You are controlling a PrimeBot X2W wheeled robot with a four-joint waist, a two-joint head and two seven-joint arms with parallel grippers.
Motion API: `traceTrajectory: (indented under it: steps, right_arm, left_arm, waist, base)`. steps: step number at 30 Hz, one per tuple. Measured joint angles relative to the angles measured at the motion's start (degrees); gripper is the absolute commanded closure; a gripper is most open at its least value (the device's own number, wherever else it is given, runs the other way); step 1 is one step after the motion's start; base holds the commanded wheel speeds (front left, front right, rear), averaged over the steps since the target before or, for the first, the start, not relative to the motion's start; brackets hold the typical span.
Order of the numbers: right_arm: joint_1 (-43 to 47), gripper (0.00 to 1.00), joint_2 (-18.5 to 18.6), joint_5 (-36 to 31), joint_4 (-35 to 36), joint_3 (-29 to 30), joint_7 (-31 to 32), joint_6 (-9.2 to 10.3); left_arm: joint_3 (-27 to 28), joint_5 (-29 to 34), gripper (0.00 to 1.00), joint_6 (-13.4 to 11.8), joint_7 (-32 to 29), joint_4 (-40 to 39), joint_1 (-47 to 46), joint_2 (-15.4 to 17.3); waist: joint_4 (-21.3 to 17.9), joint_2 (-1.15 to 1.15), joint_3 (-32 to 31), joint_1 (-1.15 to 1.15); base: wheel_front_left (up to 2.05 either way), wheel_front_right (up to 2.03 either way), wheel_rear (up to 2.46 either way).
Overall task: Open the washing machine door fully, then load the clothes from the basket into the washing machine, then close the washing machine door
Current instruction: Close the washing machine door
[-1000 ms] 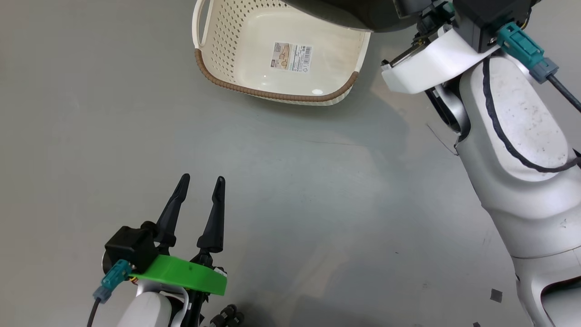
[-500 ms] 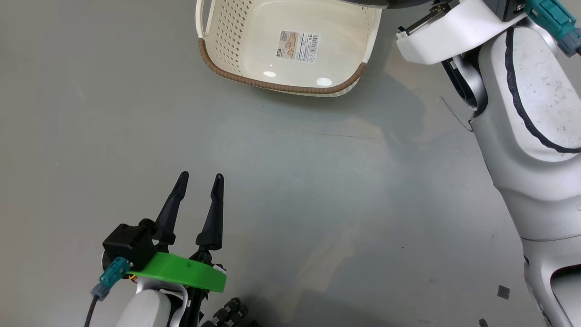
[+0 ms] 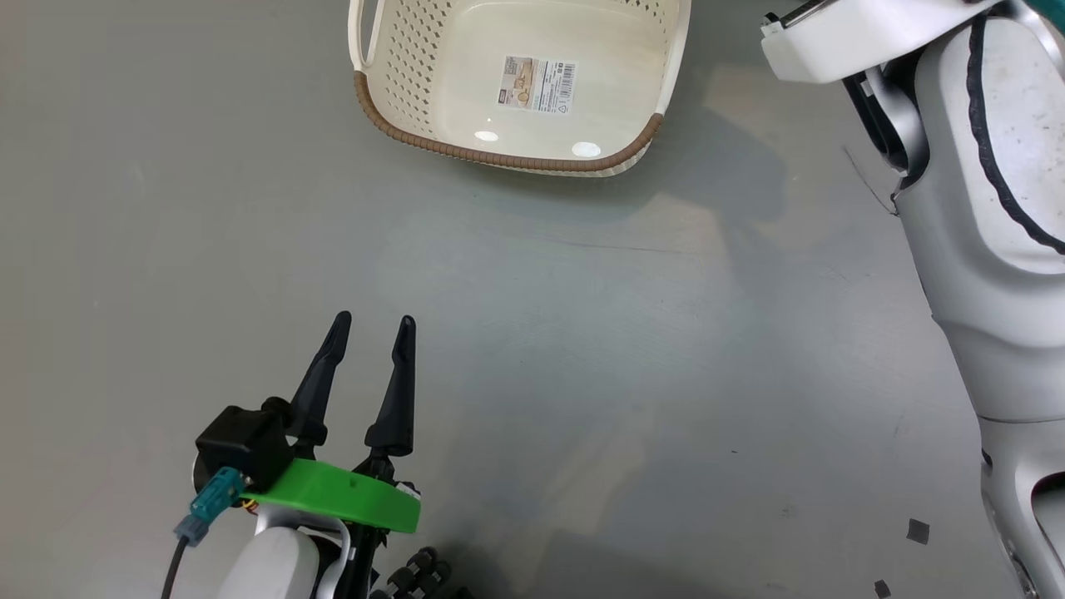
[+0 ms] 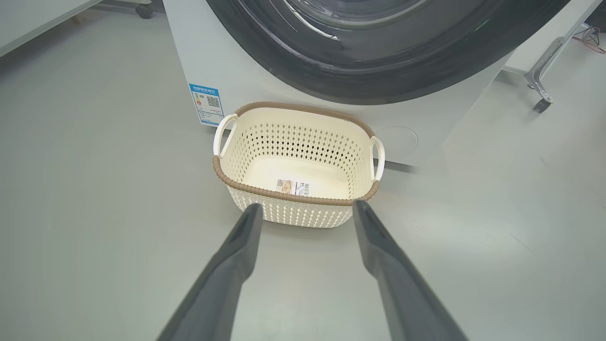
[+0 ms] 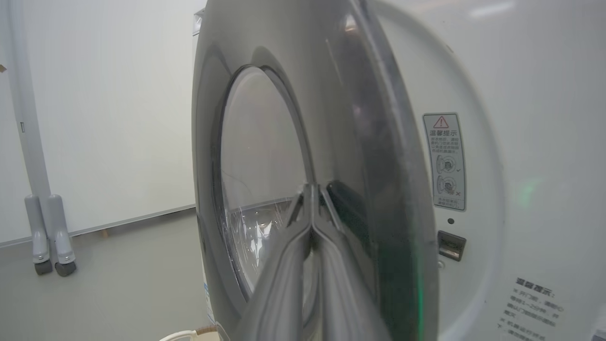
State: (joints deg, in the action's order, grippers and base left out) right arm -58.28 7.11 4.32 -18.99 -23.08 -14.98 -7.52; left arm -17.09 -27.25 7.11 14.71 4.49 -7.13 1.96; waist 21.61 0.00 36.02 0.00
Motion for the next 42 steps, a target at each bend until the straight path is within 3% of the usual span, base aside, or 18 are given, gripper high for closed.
traceTrajectory:
  steps: [42]
  right_arm:
    - [-9.11, 1.0, 7.5, -3.3, -8.4, 4.53, 0.0, 0.01]
  left_arm:
    - [-2.61, -2.23, 0.0, 0.0, 0.0, 1.08, 0.37, -0.16]
  waist:
    - [6.59, 0.0, -0.11, 0.0]
  base:
    - [0.0, 0.0, 0.0]
